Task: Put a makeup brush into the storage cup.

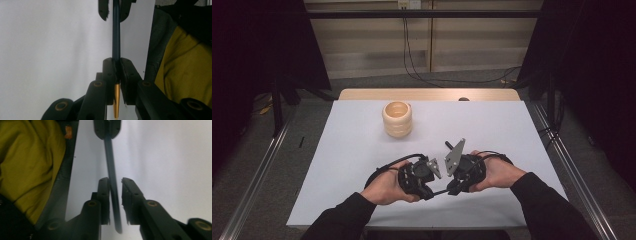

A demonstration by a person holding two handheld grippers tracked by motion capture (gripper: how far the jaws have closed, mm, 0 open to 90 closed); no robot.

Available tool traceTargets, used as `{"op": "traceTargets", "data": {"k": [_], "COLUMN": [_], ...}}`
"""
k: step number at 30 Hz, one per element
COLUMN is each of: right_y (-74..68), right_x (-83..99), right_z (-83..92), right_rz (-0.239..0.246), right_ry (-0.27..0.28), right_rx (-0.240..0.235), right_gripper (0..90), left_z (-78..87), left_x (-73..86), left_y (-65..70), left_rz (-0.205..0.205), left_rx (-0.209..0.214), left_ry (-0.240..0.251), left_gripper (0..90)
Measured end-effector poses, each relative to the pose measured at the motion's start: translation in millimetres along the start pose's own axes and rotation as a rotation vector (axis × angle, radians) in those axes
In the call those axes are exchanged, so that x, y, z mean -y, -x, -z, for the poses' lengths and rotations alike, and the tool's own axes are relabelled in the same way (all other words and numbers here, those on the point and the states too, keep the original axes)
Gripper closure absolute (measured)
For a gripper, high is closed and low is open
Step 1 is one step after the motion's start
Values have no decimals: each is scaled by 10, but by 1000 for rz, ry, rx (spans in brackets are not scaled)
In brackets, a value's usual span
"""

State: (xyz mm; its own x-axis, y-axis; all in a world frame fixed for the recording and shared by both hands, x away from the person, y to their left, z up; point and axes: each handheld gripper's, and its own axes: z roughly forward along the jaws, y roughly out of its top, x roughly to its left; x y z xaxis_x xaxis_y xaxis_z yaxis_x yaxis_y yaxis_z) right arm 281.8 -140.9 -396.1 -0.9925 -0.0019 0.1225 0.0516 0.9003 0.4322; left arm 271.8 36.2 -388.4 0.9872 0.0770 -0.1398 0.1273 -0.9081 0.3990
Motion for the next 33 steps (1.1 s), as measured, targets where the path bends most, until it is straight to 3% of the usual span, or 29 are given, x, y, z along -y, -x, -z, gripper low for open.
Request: {"op": "traceTargets", "data": {"k": [4, 5, 8, 9, 12, 13, 14, 15, 17, 18, 20, 21, 22, 23, 28, 29, 32, 33], "right_y": [-17, -2, -17, -12, -33, -31, -38, -18, -19, -23, -13, -18, -19, -9, 8, 9, -2, -2], "right_x": [-16, -20, -11, -10, -11, -8, -3, 1, 11, 16, 22, 26, 29, 32, 56, 57, 57, 56], "right_z": [-23, -27, -23, -34, -39, -42, -40, -48, -44, -40, -34, -27, -22, -22, -14, -13, -13, -13], "right_rz": [6, 33, 14, 31, 28, 32, 20, 44, 32, 25, 29, 21, 18, 25, 7, 8, -2, -1], "right_ry": [12, 24, 25, 34, 27, 30, 24, 33, 39, 35, 44, 40, 43, 51, 51, 54, 50, 52], "right_rx": [-1, 13, 1, -1, -4, 0, -3, -7, -6, -14, -12, -15, -16, -16, -10, -5, -4, 0], "right_gripper": [808, 822, 838, 842, 844, 845, 846, 846, 846, 846, 846, 846, 846, 846, 846, 846, 847, 846], "left_z": [-4, -8, 4, 4, -3, -8, -20, -14, -14, -6, -11, -9, -6, -20, -7, -6, 4, 10], "left_x": [3, 7, 11, 12, 13, 15, 22, 21, 25, 23, 28, 37, 43, 57, 88, 97, 114, 124], "left_y": [1, 7, -4, -8, 9, -2, 6, 6, -4, -15, -11, -5, -18, 5, -17, -11, -11, -19], "left_rz": [10, 13, -5, -17, -7, -20, 4, 12, -9, -9, 4, 18, -9, 31, 27, 47, 55, 36], "left_rx": [1, -7, 4, 8, 2, -3, 2, 3, 0, 23, 17, 17, 4, -6, -14, -8, -23, -40], "left_ry": [2, 9, 2, -3, -10, -3, 18, 15, 16, 17, 41, 55, 49, 80, 85, 100, 122, 137], "left_gripper": [832, 832, 831, 829, 829, 828, 825, 825, 822, 821, 808, 795, 777, 761, 644, 636, 538, 508]}}
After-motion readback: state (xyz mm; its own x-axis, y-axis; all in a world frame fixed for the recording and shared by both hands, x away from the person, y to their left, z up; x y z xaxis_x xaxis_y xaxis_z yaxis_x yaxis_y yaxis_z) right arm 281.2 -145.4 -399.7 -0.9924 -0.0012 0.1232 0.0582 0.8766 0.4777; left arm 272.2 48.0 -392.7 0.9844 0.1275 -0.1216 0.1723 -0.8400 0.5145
